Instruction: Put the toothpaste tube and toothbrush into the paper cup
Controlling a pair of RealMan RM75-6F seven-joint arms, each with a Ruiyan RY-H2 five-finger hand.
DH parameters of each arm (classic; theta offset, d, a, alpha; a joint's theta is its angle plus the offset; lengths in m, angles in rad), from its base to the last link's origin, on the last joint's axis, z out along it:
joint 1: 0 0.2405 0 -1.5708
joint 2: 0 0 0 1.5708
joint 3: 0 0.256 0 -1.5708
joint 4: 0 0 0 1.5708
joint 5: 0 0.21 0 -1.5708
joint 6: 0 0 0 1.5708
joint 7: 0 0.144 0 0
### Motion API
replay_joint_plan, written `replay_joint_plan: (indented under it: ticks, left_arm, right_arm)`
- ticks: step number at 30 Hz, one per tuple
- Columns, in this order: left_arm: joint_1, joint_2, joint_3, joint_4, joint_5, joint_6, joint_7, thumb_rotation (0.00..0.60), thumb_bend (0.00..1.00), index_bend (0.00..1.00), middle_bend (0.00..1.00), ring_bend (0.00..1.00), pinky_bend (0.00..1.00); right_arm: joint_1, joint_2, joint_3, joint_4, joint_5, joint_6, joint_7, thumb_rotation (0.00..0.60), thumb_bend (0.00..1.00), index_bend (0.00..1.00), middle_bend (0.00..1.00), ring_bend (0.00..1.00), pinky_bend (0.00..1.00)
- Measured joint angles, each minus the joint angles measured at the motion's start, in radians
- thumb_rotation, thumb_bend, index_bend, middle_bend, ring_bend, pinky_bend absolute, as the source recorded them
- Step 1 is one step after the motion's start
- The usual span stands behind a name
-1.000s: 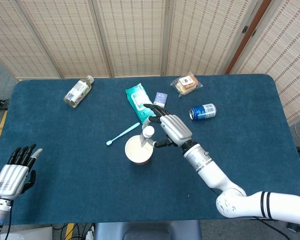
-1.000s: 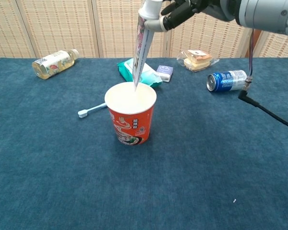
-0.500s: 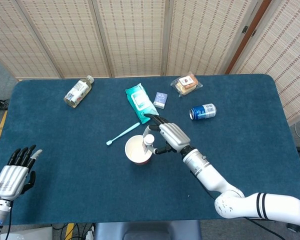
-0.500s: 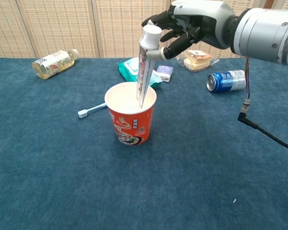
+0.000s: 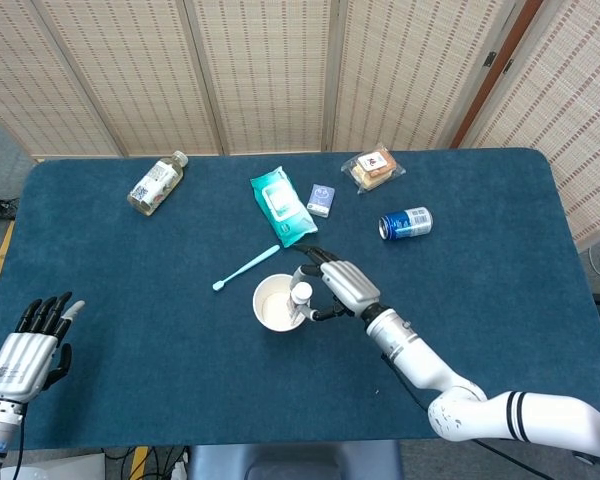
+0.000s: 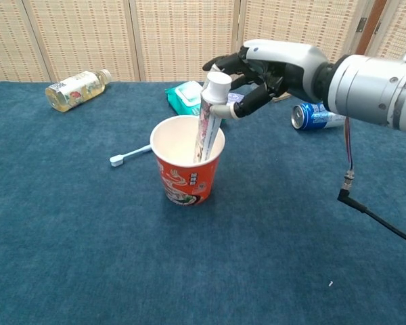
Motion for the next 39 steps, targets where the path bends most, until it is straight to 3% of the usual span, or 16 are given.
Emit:
replay_joint_plan:
  ticks: [10, 24, 39]
  left_arm:
    - [0.0, -0.004, 0.002, 0.002, -0.001, -0.003, -0.001, 0.6, 0.66, 0.07, 0.0, 0.0, 0.0]
    - [0.004, -0.009, 0.004, 0.006, -0.002, -0.004, -0.006, 0.6, 0.66, 0.07, 0.0, 0.0, 0.0]
    - [0.009, -0.008, 0.007, 0.007, -0.003, -0.002, -0.011, 0.6, 0.66, 0.07, 0.0, 0.0, 0.0]
  right_arm:
    - [-0.006, -0.035, -0.01, 0.059, -0.009, -0.019, 0.026, 0.6, 0.33, 0.71, 0.08, 0.0, 0.11]
    - [0.007, -0.106, 0.021, 0.161, -0.045, -0.04, 0.104, 0.6, 0.33, 0.71, 0.08, 0.0, 0.12]
    - [0.011, -0.136, 0.017, 0.2, -0.067, -0.063, 0.13, 0.6, 0.33, 0.71, 0.08, 0.0, 0.11]
